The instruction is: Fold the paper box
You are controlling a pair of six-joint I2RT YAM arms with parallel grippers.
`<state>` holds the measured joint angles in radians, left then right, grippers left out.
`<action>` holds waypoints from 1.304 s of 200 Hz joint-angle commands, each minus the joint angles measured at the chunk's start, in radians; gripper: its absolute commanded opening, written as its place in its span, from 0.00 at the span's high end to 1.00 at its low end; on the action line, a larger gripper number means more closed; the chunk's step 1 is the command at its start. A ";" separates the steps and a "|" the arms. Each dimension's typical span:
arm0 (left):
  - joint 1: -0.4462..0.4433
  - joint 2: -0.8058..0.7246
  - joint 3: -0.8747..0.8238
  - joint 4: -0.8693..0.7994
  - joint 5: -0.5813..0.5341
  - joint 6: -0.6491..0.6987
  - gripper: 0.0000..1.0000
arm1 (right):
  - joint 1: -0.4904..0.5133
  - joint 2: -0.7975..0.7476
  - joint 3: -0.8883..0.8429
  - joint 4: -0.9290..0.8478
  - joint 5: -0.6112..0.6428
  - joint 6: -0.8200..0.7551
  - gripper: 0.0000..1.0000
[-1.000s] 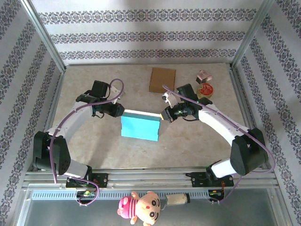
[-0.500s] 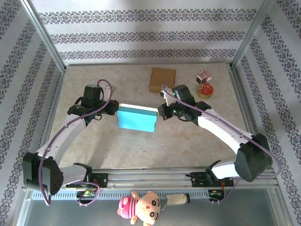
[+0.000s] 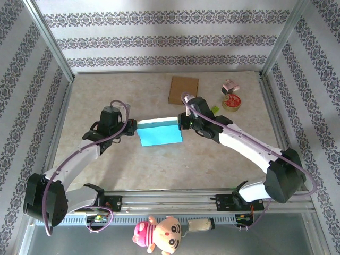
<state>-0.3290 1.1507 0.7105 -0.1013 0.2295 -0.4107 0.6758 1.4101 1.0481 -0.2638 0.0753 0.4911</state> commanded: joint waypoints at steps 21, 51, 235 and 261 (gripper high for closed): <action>-0.050 -0.020 -0.003 0.092 -0.051 -0.035 1.00 | 0.040 0.002 0.007 0.018 0.119 0.098 1.00; -0.055 -0.015 0.010 0.090 -0.059 -0.029 1.00 | 0.042 -0.011 -0.003 0.008 0.137 0.137 1.00; -0.094 0.014 -0.017 0.152 -0.033 -0.168 1.00 | 0.116 -0.033 -0.180 0.149 0.207 0.274 1.00; -0.096 0.008 -0.029 0.145 -0.032 -0.184 1.00 | 0.120 -0.039 -0.194 0.149 0.217 0.271 1.00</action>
<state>-0.3931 1.1568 0.6994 -0.0063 0.1520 -0.5545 0.7689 1.3731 0.8864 -0.1070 0.3126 0.7387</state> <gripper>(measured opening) 0.040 0.047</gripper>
